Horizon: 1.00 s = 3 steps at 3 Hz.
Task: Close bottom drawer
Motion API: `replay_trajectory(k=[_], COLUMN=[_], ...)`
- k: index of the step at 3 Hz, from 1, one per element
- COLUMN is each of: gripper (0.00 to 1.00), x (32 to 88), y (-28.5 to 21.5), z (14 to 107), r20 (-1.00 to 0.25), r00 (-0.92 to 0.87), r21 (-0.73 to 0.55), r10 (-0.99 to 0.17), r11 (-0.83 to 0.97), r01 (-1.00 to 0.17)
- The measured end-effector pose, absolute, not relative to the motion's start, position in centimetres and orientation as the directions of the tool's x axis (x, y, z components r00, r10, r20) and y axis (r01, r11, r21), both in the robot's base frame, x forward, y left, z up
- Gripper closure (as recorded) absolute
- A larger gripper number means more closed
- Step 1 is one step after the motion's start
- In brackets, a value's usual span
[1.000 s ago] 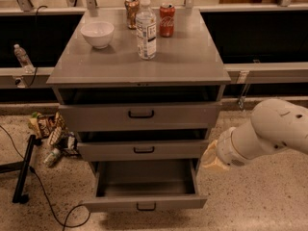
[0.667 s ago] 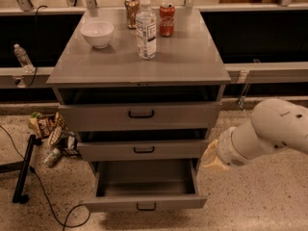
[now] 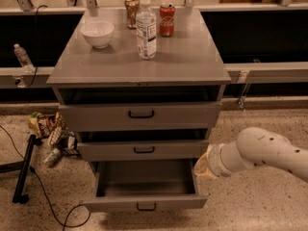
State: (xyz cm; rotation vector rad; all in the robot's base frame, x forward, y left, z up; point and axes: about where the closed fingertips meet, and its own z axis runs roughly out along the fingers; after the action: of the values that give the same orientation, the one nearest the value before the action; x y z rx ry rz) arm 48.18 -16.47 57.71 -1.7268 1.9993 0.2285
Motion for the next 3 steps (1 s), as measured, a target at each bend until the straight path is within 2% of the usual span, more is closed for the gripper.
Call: replay_trajectory(k=[1, 3], gripper=[1.00, 1.00], x=[49.3, 47.9], y=[-17.0, -18.3], z=[51.8, 38.9], r20=[-0.503, -0.545], r00=[-0.041, -0.068], r21=[-0.202, -0.073], r10=[-0.863, -0.836], r11=[0.164, 0.128], r01=[-0.966, -0.989])
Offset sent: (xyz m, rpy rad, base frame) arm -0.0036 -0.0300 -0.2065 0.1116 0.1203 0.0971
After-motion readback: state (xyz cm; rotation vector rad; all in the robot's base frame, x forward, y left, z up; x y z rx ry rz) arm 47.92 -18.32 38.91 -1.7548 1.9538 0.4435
